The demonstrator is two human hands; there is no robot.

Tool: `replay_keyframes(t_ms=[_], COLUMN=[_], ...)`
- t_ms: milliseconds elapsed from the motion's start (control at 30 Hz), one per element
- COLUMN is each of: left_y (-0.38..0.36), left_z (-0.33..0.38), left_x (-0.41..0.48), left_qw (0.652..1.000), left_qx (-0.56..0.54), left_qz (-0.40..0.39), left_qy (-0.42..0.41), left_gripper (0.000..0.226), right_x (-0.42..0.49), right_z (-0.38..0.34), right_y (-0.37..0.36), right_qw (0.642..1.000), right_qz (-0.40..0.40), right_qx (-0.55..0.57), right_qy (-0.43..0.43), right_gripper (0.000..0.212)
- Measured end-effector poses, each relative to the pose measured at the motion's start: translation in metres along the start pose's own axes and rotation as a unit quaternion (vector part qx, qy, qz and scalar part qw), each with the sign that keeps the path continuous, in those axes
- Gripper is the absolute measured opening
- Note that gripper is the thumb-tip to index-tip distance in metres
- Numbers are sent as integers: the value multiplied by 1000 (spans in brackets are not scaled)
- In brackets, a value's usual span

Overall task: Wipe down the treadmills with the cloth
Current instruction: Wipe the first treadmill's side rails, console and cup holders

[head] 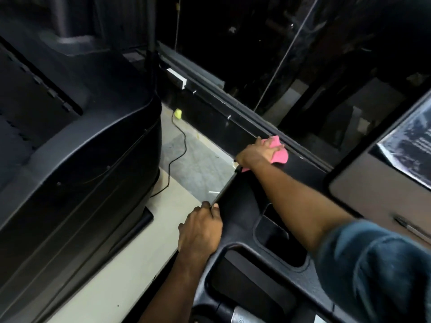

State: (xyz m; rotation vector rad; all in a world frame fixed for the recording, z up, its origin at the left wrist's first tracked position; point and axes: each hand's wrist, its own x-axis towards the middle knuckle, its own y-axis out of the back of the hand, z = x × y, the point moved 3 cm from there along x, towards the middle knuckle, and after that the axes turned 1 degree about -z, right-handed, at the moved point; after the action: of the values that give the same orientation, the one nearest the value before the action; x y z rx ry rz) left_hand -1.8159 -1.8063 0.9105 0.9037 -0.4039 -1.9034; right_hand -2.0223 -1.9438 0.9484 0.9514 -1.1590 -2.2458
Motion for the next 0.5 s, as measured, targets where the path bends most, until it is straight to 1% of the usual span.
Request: replay_keyframes(t_ms=[67,100,167,200,267,367,400,433,500], left_y=[2,3,3,3,4,3,3,1,0], left_z=[1,2,5,5,7,6,6,6,7], left_x=[-2,-2,-3,-3,-5,-6,-5,-5,-4], left_qw=[1000,1000,1000,1000,999,998,998,998,998], left_qx=[-4,-3,5,11,21,22,25,26,16], left_qz=[4,4,6,8,11,13,14,15,11], left_qy=[1,-4,-20,-26,-42,-58,-61,-62,-66], left_gripper=[35,33,32,32,33,40,43,46,49], right_x=[-15,-32,-62,-68,-50,-12,-9,-16,-55], right_z=[18,32,56,63,73,79,77,72,55], right_y=[-16,-25,-48,-55,-49,-21,-20,-24,-46], right_qw=[994,987,976,974,969,968,969,970,971], right_qz=[13,32,76,92,104,68,67,75,106], right_qx=[104,156,204,208,226,241,235,230,217], right_qy=[27,28,15,12,-3,-21,-25,-20,8], right_gripper=[72,70,67,67,69,69,69,69,68])
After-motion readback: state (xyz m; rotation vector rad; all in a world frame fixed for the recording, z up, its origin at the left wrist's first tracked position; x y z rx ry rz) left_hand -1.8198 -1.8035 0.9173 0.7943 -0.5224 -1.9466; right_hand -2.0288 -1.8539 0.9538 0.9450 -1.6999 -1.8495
